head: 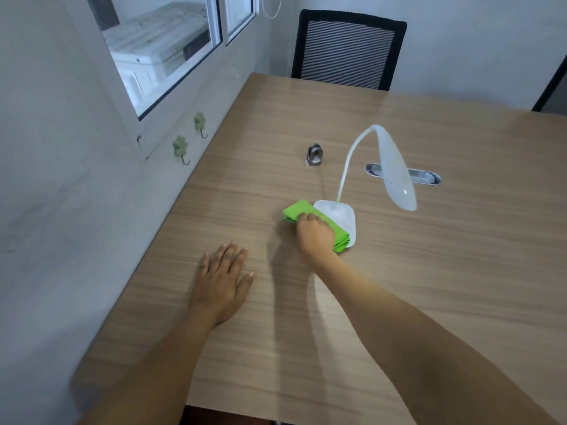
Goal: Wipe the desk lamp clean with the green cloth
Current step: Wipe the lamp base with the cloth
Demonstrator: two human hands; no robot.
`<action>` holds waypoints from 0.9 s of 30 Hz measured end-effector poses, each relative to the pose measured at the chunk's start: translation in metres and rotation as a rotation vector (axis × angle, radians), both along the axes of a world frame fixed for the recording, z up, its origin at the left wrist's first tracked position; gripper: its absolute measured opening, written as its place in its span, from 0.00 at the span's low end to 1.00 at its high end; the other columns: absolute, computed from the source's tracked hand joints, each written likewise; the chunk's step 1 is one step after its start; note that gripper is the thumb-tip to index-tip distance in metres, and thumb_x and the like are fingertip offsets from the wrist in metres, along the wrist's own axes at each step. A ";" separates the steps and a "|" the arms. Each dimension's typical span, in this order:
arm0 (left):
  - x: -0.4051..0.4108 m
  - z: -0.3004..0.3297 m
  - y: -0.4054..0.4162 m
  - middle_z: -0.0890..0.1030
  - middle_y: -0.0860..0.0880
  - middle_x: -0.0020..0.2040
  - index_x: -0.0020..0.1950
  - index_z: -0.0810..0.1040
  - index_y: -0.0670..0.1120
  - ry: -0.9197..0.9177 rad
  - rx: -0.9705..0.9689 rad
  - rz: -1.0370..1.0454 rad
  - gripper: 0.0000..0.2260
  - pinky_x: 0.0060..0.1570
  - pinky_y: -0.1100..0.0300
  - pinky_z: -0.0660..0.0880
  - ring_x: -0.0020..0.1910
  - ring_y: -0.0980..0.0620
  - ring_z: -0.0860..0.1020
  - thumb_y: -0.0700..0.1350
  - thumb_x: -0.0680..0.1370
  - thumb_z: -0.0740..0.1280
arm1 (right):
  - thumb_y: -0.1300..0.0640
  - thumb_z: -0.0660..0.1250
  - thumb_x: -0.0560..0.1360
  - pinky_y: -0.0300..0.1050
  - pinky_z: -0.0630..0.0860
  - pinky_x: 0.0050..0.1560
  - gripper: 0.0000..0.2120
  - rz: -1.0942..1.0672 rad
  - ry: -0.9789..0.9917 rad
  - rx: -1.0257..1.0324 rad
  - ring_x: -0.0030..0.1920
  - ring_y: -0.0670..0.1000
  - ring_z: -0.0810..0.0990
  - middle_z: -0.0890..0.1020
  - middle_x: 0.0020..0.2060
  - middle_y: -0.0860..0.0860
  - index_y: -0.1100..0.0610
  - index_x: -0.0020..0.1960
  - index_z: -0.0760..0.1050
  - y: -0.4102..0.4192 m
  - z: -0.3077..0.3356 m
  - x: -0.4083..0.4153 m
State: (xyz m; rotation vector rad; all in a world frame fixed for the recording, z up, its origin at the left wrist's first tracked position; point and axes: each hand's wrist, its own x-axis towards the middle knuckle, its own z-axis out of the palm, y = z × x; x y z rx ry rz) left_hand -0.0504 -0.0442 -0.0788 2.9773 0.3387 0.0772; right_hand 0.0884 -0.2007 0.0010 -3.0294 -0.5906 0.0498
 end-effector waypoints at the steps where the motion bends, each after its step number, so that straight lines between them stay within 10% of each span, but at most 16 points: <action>1: 0.000 0.000 0.000 0.61 0.50 0.78 0.76 0.60 0.54 0.003 -0.001 -0.002 0.31 0.74 0.45 0.51 0.78 0.50 0.56 0.62 0.75 0.43 | 0.68 0.54 0.77 0.54 0.74 0.56 0.14 0.043 -0.013 0.015 0.60 0.61 0.76 0.77 0.59 0.62 0.66 0.62 0.69 0.006 0.000 -0.003; 12: 0.000 -0.002 0.000 0.59 0.51 0.78 0.77 0.58 0.54 -0.020 -0.012 -0.010 0.30 0.75 0.47 0.48 0.78 0.51 0.54 0.62 0.76 0.44 | 0.62 0.56 0.79 0.56 0.57 0.75 0.21 0.331 -0.039 0.091 0.71 0.59 0.66 0.70 0.71 0.56 0.52 0.71 0.67 0.039 -0.034 0.012; 27: 0.000 -0.005 0.002 0.60 0.51 0.78 0.76 0.59 0.54 -0.014 0.012 -0.006 0.29 0.76 0.47 0.50 0.78 0.51 0.55 0.61 0.77 0.45 | 0.50 0.54 0.82 0.56 0.65 0.66 0.20 0.086 0.078 0.151 0.68 0.61 0.65 0.64 0.75 0.53 0.51 0.73 0.62 0.054 -0.050 -0.012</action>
